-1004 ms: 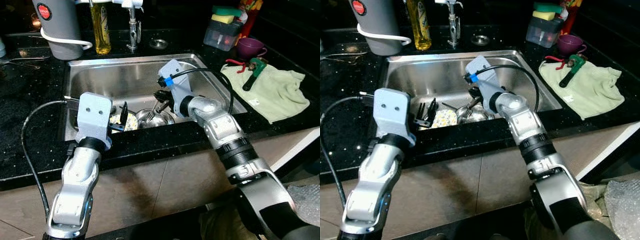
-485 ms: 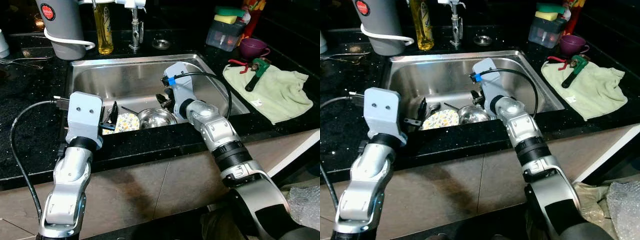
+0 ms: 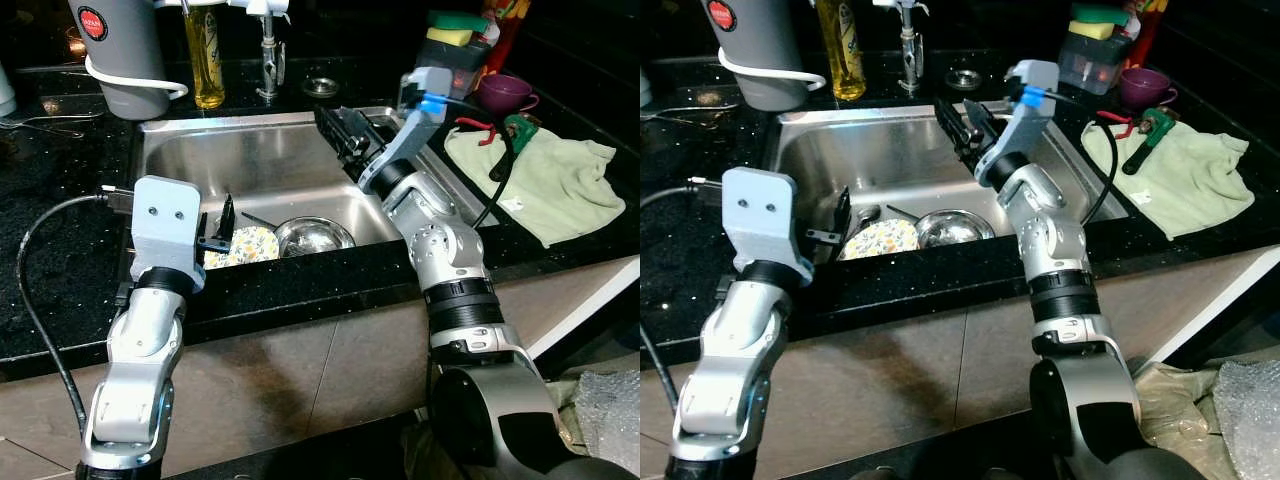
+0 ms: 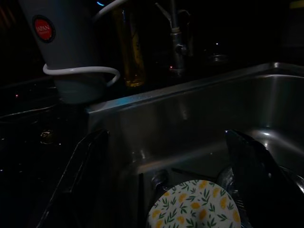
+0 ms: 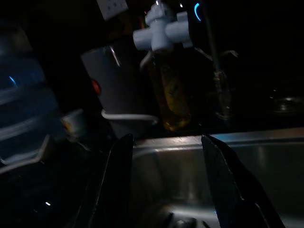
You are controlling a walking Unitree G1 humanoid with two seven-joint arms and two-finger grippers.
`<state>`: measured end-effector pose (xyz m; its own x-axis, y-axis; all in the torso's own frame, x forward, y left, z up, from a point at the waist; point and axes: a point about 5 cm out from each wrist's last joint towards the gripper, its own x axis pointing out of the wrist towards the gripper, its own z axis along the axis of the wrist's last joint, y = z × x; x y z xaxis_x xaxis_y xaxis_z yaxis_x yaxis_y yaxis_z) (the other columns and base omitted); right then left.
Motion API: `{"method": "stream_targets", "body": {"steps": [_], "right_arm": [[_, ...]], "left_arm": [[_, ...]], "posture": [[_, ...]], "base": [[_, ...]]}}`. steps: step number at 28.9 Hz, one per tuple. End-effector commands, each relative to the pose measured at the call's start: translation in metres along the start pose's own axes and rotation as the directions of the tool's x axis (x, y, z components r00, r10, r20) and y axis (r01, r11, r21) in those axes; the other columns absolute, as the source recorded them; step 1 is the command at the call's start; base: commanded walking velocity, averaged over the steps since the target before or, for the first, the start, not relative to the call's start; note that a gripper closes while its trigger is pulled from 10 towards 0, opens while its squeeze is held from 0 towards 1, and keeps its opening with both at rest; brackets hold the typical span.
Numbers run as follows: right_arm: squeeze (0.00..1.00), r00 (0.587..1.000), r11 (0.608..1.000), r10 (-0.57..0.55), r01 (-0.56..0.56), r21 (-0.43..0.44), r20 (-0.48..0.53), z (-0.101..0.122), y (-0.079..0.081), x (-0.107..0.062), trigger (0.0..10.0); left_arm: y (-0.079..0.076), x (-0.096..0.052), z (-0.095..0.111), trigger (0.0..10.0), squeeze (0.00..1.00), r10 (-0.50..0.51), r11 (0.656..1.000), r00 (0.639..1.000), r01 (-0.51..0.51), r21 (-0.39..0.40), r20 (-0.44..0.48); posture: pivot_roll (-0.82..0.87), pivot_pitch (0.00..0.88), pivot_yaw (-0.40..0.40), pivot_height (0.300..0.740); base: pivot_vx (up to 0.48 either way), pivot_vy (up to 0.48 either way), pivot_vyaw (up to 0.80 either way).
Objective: Kitchen organization
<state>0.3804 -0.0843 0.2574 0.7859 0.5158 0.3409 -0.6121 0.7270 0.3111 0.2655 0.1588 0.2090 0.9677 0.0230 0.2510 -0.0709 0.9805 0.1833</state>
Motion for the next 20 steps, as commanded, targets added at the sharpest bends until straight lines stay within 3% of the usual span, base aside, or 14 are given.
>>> {"method": "stream_targets", "body": {"steps": [1, 9, 20], "right_arm": [[0.00, 1.000, 0.999, -0.003, 0.002, 0.032, 0.022, 0.002, -0.002, -0.003, 10.0], [0.00, 0.998, 0.995, 0.012, -0.018, 0.096, 0.062, 0.002, -0.002, -0.006, 10.0], [0.00, 0.999, 0.996, 0.022, -0.024, 0.091, 0.027, -0.011, -0.007, -0.016, 10.0]], "left_arm": [[0.001, 0.001, 0.002, 10.0, 0.00, 0.006, 1.000, 1.000, -0.006, -0.002, 0.000], [0.002, 0.003, 0.000, 10.0, 0.00, 0.018, 1.000, 1.000, -0.017, 0.018, -0.015], [-0.002, 0.003, -0.001, 10.0, 0.00, 0.009, 1.000, 1.000, -0.009, 0.015, -0.026]], "posture": [[0.07, 0.038, -0.065, 0.732], [0.07, 0.038, -0.060, 0.732], [0.07, 0.035, -0.063, 0.732]], "base": [[0.000, 0.000, 0.00], [0.000, 0.000, 0.00], [-0.266, 0.000, 0.00]]}}
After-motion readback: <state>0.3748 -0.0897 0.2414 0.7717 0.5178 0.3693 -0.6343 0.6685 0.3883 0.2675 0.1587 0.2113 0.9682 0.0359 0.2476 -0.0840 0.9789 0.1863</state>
